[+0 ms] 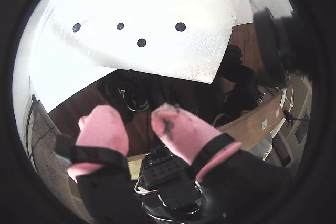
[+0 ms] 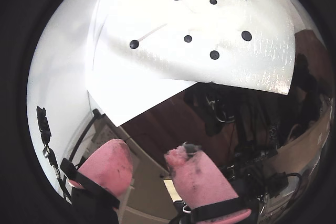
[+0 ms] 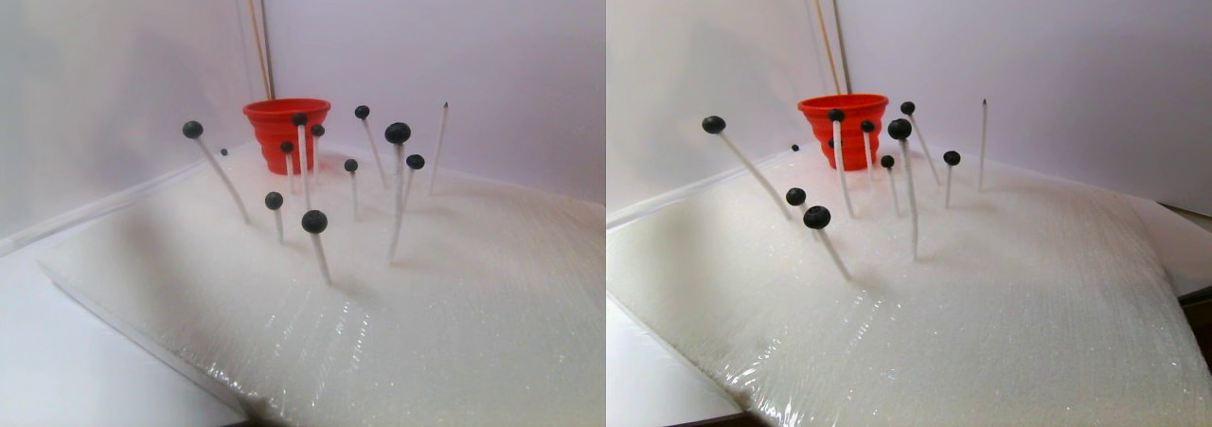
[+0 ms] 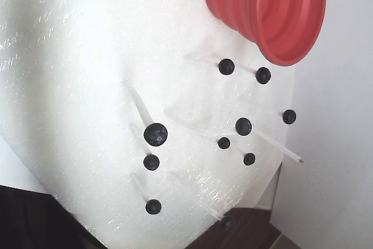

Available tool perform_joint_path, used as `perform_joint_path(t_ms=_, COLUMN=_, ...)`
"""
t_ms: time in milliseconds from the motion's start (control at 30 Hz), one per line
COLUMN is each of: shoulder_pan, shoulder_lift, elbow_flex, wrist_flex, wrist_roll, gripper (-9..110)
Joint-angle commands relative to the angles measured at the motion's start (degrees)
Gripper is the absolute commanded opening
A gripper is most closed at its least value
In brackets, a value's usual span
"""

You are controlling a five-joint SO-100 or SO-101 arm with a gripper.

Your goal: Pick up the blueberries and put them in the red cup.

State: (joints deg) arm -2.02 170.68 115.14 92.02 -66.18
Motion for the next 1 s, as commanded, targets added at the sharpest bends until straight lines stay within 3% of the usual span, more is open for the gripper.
perform_joint_path(t_ms=0, shoulder_pan=1.0, shoulder_lift=-0.3, elbow_flex=-2.0, wrist_flex=-1.1, wrist_roll=-2.1, gripper=14)
perform_joint_path(t_ms=967, shoulder_pan=9.0, shoulder_lift=-11.6, elbow_flex=1.2, wrist_flex=-12.9, wrist_roll=-15.2, gripper=14)
